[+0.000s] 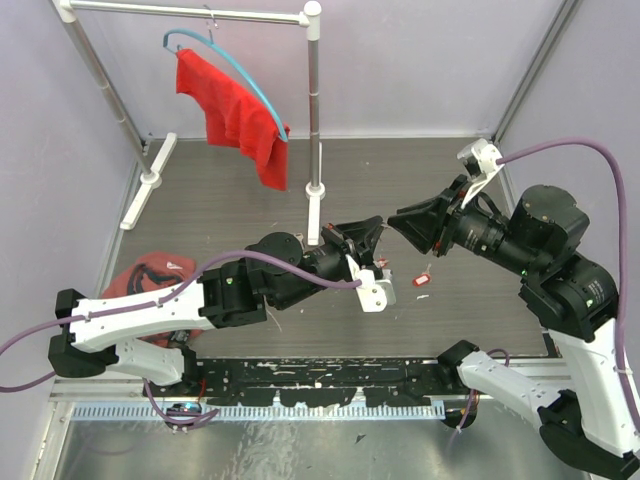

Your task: Put the keys on the keyring

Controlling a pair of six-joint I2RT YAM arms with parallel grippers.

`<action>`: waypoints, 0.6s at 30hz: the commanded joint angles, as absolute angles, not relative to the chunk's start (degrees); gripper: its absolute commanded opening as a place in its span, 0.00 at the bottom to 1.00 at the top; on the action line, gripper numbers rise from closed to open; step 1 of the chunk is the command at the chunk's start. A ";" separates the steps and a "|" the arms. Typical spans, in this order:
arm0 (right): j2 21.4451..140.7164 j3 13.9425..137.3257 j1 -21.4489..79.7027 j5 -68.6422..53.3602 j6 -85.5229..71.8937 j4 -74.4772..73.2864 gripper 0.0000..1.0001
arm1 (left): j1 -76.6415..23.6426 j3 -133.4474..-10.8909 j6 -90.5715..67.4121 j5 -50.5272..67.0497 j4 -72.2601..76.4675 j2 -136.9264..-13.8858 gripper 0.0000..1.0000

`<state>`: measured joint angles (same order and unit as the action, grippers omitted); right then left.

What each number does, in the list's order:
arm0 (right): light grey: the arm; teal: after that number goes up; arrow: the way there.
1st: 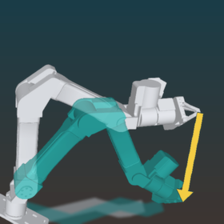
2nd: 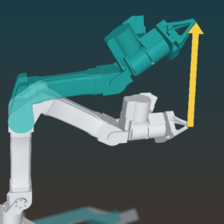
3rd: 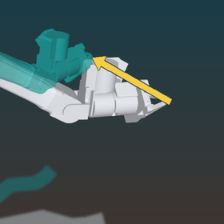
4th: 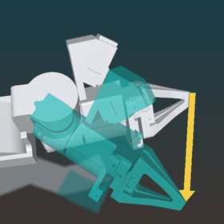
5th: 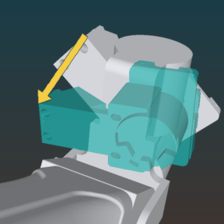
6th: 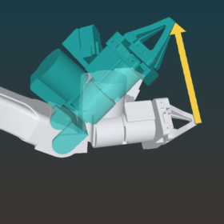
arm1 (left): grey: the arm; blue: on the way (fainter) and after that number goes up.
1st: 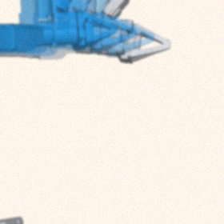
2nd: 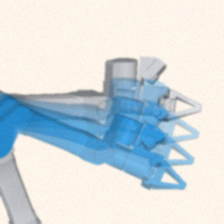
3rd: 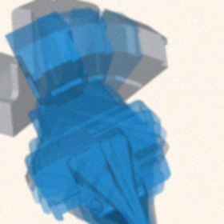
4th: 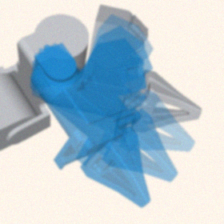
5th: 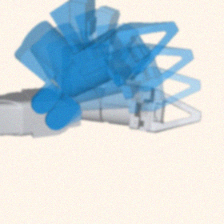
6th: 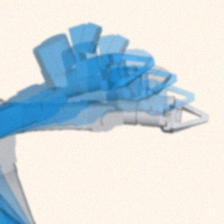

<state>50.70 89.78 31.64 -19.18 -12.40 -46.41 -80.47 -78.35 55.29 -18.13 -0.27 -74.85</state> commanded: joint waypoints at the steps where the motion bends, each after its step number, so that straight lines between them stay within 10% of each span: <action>1: 51.36 90.89 31.63 -20.54 -12.74 -45.26 0.33 | -80.76 -80.86 55.02 -18.37 2.74 -73.94 0.00; 18: 52.26 90.78 31.64 -23.24 -12.49 -45.69 0.19 | -80.77 -80.43 55.29 -19.05 3.08 -73.81 0.00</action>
<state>52.16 89.78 31.64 -22.09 -12.40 -46.89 -80.47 -78.35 55.31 -18.20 -0.25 -74.85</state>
